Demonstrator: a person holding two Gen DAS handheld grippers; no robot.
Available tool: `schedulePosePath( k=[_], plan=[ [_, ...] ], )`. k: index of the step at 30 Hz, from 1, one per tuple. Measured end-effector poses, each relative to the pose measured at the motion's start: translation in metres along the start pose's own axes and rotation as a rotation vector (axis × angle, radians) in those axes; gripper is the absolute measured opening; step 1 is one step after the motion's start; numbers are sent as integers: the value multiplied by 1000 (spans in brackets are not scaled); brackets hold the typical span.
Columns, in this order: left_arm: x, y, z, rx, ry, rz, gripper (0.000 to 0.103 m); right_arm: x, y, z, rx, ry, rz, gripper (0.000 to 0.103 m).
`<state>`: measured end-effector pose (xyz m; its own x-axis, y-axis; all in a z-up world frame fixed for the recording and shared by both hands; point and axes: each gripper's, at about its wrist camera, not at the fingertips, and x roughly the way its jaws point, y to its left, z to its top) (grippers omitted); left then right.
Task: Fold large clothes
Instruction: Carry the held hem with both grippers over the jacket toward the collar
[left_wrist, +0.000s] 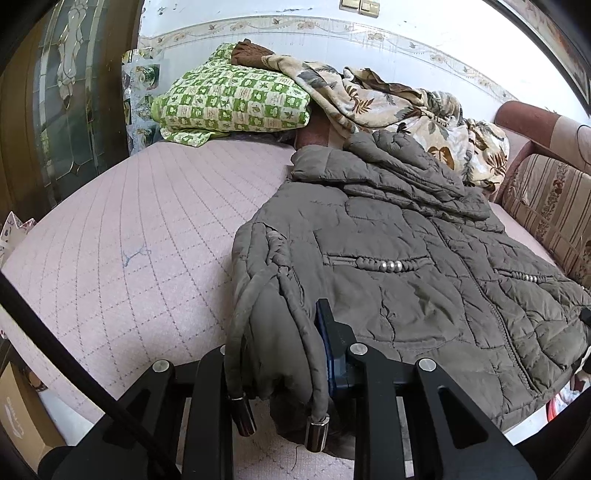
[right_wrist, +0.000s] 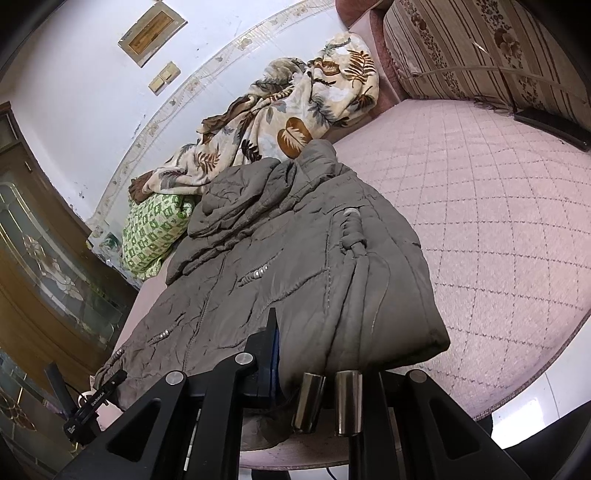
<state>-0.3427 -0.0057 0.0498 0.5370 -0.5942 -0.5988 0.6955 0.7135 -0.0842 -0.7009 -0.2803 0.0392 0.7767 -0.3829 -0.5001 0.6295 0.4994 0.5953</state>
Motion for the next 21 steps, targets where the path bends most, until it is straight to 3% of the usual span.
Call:
schedulePosePath(
  k=[21],
  plan=[
    [-6,3,15,-7,4,-25,23,-6,13,25,-20,-14,49,15]
  ],
)
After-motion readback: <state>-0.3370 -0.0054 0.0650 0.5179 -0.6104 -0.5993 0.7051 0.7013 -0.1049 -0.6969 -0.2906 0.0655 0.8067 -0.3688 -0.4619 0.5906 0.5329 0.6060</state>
